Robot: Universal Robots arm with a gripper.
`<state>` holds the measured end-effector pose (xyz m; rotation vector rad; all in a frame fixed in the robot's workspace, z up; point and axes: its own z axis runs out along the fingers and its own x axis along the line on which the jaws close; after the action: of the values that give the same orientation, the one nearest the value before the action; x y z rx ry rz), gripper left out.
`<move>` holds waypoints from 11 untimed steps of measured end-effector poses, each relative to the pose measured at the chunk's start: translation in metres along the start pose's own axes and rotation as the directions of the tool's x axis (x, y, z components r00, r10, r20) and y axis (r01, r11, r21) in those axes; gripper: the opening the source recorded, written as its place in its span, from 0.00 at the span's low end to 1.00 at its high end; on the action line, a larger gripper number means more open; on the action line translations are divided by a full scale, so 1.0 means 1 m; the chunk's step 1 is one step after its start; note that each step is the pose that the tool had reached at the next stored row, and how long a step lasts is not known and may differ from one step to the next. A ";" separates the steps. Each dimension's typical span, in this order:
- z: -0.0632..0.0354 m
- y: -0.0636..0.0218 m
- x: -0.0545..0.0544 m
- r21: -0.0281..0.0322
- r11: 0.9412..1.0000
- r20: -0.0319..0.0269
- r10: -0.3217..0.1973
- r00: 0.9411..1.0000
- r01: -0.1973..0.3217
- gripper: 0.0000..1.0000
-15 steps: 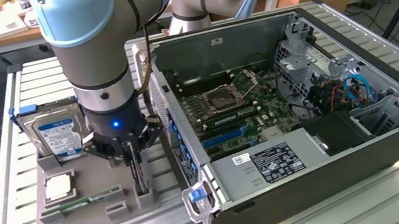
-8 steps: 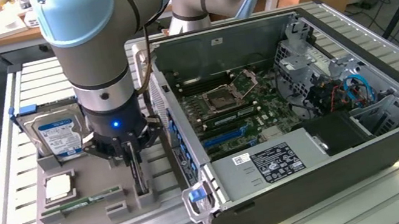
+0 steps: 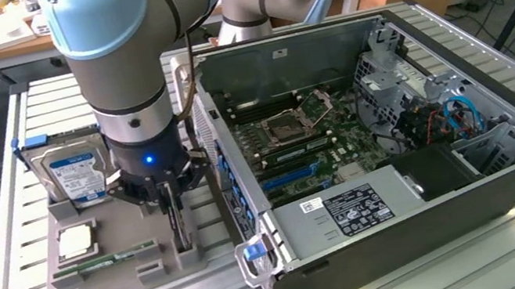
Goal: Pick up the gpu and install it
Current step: 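Pick up the gpu and move the gpu toward the slot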
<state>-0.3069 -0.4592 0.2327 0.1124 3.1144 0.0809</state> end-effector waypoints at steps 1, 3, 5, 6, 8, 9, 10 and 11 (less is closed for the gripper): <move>-0.0009 0.0000 0.000 0.000 1.000 0.000 0.000 1.000 0.000 0.26; -0.0011 0.0001 0.000 0.000 1.000 0.000 0.000 1.000 0.000 0.26; -0.0011 0.0001 0.000 0.000 1.000 0.000 0.000 1.000 0.000 0.26; -0.0034 0.0001 0.000 0.000 1.000 0.000 0.000 1.000 0.000 0.26; -0.0118 0.0006 0.000 0.000 1.000 0.000 0.000 1.000 0.000 0.26; -0.0117 0.0006 0.000 0.000 1.000 0.000 0.000 1.000 0.000 0.26; -0.0118 0.0006 0.000 0.000 1.000 0.000 0.000 1.000 0.000 0.26; -0.0117 0.0006 0.000 0.000 1.000 0.000 0.000 1.000 0.000 0.26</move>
<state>-0.3069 -0.4592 0.2445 0.1124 3.1144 0.0811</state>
